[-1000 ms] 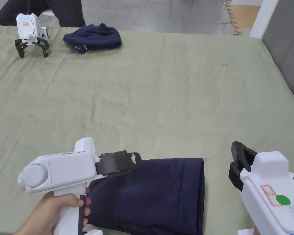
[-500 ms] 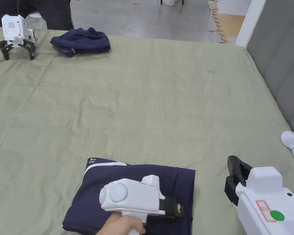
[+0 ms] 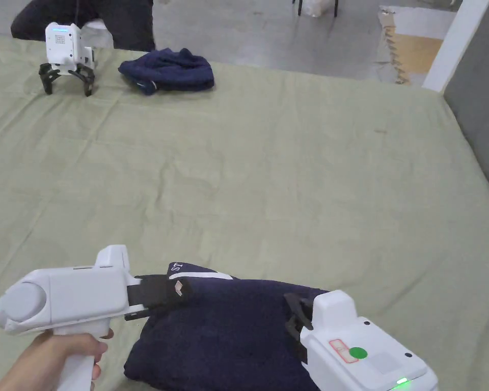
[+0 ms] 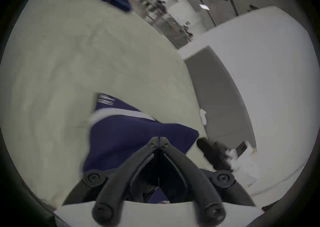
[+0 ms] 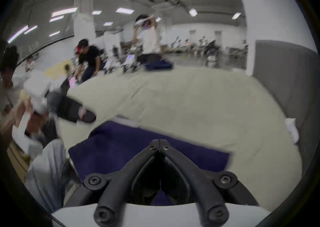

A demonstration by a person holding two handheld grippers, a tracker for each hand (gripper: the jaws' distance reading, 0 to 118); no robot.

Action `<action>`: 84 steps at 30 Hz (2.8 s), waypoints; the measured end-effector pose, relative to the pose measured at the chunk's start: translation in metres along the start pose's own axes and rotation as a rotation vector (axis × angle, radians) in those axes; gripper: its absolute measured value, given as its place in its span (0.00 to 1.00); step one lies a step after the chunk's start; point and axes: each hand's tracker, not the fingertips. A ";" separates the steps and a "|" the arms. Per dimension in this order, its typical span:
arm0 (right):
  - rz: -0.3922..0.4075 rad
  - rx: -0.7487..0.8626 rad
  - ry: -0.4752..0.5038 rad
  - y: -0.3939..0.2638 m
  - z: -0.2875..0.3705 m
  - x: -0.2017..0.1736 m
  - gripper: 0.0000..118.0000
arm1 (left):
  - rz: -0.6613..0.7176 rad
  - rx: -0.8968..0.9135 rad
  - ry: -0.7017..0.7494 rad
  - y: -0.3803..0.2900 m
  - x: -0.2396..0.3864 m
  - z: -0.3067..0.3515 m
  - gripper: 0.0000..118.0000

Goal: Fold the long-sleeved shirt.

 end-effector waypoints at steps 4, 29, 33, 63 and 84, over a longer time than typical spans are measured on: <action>0.051 -0.198 -0.060 -0.032 -0.044 -0.017 0.00 | 0.047 -0.021 0.006 0.010 -0.028 0.003 0.04; 0.122 0.055 0.051 0.051 -0.035 -0.088 0.00 | 0.075 -0.066 0.007 0.035 -0.093 0.020 0.19; 0.202 0.058 0.174 0.086 -0.083 -0.151 0.00 | 0.073 0.007 0.104 0.070 -0.133 0.088 0.19; 0.211 0.193 0.340 0.148 -0.118 -0.234 0.00 | -0.278 0.733 0.914 0.043 -0.052 0.212 0.33; 0.038 0.525 -0.578 0.199 0.115 0.098 0.00 | -0.708 0.816 0.423 0.063 0.227 0.001 0.04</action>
